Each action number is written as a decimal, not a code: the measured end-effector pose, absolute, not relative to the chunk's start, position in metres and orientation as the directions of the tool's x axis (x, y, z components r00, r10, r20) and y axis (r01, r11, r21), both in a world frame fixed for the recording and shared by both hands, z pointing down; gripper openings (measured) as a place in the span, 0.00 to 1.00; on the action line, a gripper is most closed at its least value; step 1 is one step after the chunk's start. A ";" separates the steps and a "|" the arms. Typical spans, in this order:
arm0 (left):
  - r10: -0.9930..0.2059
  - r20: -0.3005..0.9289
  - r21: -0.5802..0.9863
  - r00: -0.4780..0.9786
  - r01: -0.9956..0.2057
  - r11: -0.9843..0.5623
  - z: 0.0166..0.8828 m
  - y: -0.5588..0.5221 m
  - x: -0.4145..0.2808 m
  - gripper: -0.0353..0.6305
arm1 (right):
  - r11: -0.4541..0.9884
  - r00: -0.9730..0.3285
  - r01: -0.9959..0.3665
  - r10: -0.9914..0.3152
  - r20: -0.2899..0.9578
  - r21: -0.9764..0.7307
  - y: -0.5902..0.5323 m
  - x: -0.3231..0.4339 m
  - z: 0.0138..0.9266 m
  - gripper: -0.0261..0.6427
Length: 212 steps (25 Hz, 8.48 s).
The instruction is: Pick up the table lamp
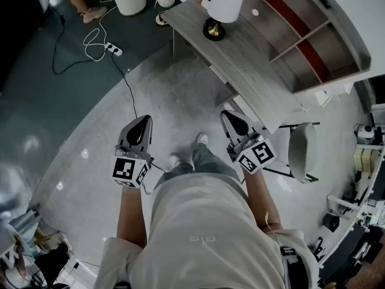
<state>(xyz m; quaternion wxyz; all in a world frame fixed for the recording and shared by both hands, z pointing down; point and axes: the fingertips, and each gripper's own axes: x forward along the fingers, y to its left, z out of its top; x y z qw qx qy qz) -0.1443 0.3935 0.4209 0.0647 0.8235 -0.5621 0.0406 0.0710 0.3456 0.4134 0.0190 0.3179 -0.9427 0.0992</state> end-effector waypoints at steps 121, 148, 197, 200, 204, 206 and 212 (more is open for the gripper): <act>-0.564 0.643 0.032 0.517 -0.755 -0.655 0.429 -0.281 0.059 0.36 | 0.506 -0.593 -0.805 -0.676 0.437 -0.310 -0.180 0.171 0.626 0.10; -0.647 0.582 0.068 0.492 -0.823 -0.564 0.439 -0.285 -0.039 0.09 | 0.661 -0.680 -0.713 -0.571 0.460 -0.234 -0.207 0.118 0.650 0.31; -0.853 0.437 0.395 0.285 -0.913 -0.103 0.490 -0.193 -0.213 0.09 | 0.949 -0.514 -0.149 -0.314 0.798 0.278 -0.244 -0.021 0.678 0.20; -0.872 0.400 0.438 0.283 -0.895 -0.089 0.487 -0.180 -0.229 0.10 | 0.944 -0.478 -0.105 -0.325 0.816 0.313 -0.240 -0.027 0.664 0.20; -0.895 0.343 0.486 0.284 -0.869 -0.089 0.479 -0.159 -0.249 0.10 | 0.930 -0.440 -0.053 -0.348 0.828 0.363 -0.232 -0.037 0.639 0.20; -0.905 0.321 0.499 0.280 -0.862 -0.089 0.475 -0.149 -0.259 0.10 | 0.922 -0.422 -0.027 -0.361 0.832 0.386 -0.226 -0.043 0.626 0.20; -0.930 0.259 0.543 0.260 -0.836 -0.083 0.467 -0.117 -0.289 0.10 | 0.896 -0.376 0.044 -0.396 0.838 0.443 -0.209 -0.062 0.594 0.20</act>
